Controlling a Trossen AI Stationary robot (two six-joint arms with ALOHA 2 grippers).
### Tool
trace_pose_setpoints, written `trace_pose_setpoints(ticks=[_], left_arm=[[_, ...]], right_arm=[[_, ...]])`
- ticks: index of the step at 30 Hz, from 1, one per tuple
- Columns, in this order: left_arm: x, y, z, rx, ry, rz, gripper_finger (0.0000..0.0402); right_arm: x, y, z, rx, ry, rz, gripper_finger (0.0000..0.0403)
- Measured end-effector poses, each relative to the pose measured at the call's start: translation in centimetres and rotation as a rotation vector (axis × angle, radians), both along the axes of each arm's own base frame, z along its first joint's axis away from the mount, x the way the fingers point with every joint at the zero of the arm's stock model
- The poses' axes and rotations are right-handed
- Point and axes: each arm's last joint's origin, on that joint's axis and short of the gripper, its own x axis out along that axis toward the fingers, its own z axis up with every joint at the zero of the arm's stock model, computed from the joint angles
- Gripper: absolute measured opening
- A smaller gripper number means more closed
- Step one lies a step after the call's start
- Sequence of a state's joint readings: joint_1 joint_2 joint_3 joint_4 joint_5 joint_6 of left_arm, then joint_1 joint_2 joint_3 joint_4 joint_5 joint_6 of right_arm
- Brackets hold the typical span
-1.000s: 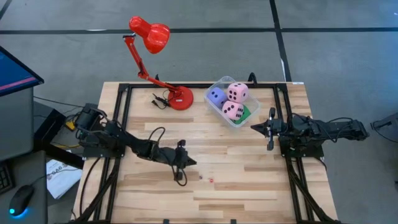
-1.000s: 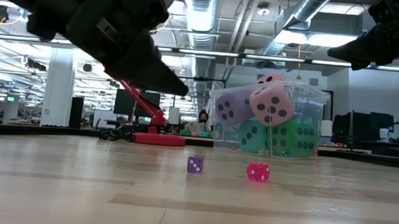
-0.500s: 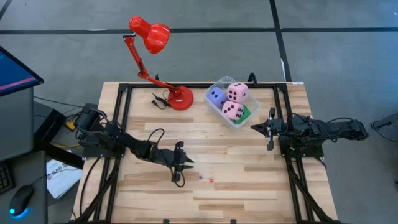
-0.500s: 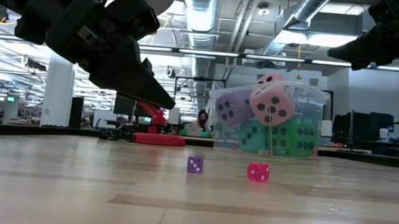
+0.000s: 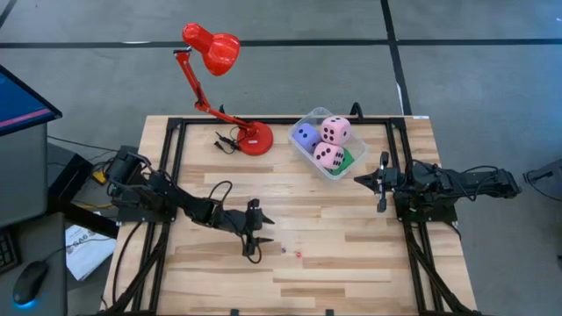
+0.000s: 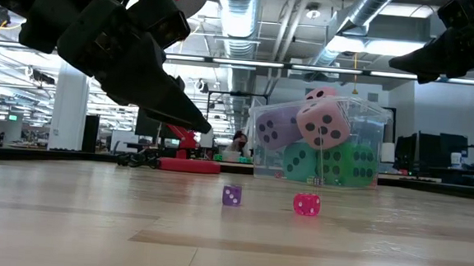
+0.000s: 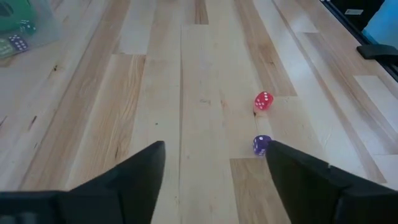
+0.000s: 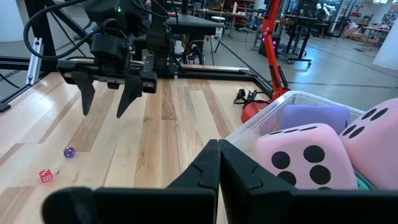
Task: Pick & Place Dice
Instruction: Put the small purple dice into the transparent bin
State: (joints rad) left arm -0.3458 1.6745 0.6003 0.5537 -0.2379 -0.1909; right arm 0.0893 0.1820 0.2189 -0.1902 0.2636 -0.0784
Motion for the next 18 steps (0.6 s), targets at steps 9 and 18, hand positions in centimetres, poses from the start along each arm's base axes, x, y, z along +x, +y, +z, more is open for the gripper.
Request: trace_pose_setpoints(ticks=[9,18], left_arm=[[0.0,0.0,0.1,-0.003,-0.01,0.0,0.0303],[0.3,-2.1,-0.9,-0.006,-0.055,-0.033,0.029]], right_arm=[[0.0,0.0,0.0,0.0,0.0,0.0,0.0],[0.0,0.0,0.0,0.0,0.001,0.0,0.0]])
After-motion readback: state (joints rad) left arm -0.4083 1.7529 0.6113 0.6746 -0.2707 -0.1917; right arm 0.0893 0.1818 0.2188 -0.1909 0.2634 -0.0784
